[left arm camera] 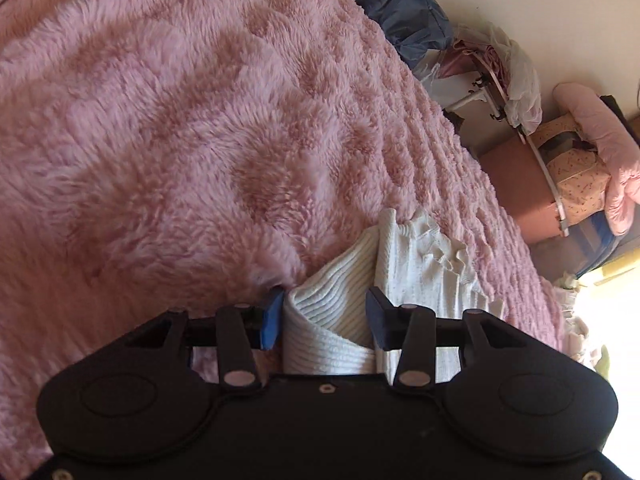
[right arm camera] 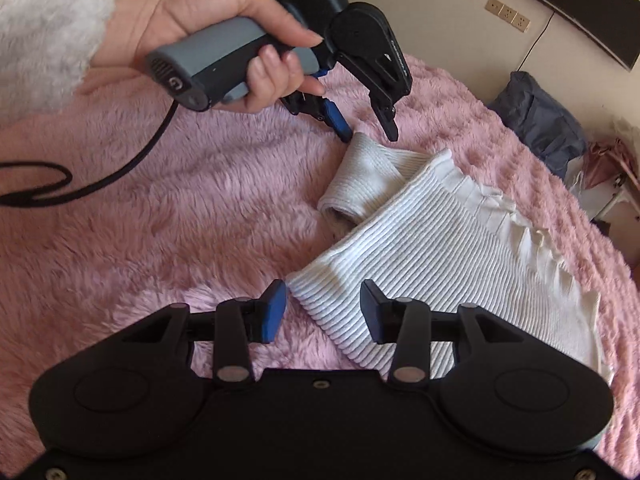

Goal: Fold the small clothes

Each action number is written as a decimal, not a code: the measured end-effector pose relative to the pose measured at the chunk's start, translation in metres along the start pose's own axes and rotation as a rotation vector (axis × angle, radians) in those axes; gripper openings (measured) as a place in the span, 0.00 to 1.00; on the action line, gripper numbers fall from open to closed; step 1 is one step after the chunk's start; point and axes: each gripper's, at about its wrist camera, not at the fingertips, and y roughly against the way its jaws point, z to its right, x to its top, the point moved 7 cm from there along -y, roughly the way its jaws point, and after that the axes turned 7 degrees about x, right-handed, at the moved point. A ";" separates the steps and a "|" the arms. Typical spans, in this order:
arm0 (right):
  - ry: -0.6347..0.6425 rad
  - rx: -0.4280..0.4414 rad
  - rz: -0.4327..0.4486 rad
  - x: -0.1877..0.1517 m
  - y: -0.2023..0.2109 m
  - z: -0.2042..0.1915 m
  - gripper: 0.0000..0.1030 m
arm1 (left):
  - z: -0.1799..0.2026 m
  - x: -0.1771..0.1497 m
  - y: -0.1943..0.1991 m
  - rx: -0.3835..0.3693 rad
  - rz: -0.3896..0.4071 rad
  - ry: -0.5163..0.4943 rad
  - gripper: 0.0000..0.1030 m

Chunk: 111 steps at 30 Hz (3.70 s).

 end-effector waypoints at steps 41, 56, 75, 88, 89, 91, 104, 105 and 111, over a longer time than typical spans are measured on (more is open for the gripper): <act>-0.151 -0.102 0.126 0.011 0.040 0.038 0.12 | 0.102 0.015 -0.021 -0.069 -0.096 -0.058 0.07; -0.425 -0.248 0.194 -0.049 0.105 0.134 0.11 | 0.277 -0.033 -0.081 -0.097 -0.170 -0.231 0.06; -0.672 -0.239 0.103 -0.148 0.094 0.171 0.11 | 0.329 -0.116 -0.194 -0.018 -0.306 -0.325 0.05; -0.781 -0.206 0.091 -0.173 0.097 0.183 0.23 | 0.370 -0.121 -0.176 0.056 -0.204 -0.489 0.25; -0.808 -0.190 0.095 -0.174 0.100 0.186 0.23 | 0.375 -0.117 -0.166 0.028 -0.179 -0.489 0.25; -0.852 -0.169 0.112 -0.176 0.108 0.192 0.23 | 0.380 -0.108 -0.143 -0.008 -0.132 -0.483 0.26; -0.936 0.037 0.298 -0.171 0.104 0.327 0.29 | 0.280 -0.163 -0.046 0.067 -0.116 -0.521 0.33; -0.939 0.050 0.278 -0.169 0.095 0.333 0.29 | 0.274 -0.170 -0.045 0.072 -0.117 -0.525 0.33; -0.917 0.045 0.144 -0.160 0.057 0.339 0.29 | 0.254 -0.200 -0.052 0.069 -0.112 -0.551 0.33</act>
